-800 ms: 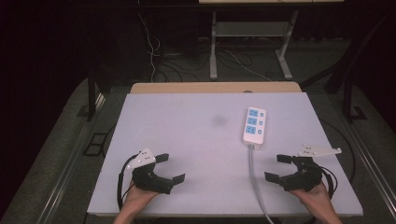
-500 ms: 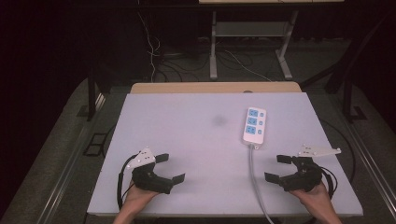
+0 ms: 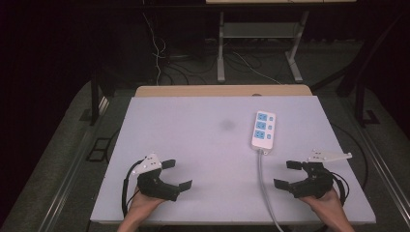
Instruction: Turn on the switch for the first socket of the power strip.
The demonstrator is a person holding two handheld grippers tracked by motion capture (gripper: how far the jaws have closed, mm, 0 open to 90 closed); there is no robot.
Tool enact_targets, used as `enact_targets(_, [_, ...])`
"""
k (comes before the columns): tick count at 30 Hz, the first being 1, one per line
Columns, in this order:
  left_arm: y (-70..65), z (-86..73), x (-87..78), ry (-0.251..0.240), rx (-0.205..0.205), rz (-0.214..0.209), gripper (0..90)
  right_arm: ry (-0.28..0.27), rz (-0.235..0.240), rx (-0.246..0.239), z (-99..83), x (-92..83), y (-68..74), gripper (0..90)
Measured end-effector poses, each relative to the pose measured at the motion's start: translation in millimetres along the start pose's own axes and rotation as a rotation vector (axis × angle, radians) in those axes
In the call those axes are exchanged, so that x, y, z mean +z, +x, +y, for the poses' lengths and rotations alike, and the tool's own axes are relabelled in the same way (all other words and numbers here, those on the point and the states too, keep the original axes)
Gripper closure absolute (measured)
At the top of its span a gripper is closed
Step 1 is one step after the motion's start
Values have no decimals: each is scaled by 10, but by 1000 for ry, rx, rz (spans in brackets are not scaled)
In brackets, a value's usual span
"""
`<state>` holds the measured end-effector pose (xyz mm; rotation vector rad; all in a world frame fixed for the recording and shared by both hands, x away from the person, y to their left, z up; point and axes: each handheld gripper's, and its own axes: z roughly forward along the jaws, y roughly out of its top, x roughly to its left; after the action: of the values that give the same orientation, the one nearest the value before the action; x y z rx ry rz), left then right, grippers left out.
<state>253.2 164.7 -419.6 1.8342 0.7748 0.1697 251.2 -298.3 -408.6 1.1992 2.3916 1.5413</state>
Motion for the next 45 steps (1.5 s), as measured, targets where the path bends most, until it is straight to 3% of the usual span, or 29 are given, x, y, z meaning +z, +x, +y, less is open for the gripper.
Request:
enact_targets(18, [-6,-3,5,7,6,-4,0,35,-2,-9,97,-16,-1,1])
enact_targets(30, [-7,-8,8,12,3,-5,0,94,9,-20,243,35,-18,1])
enact_targets(45, [-5,-9,6,12,4,-8,0,125,8,-45,457,102,-50,1])
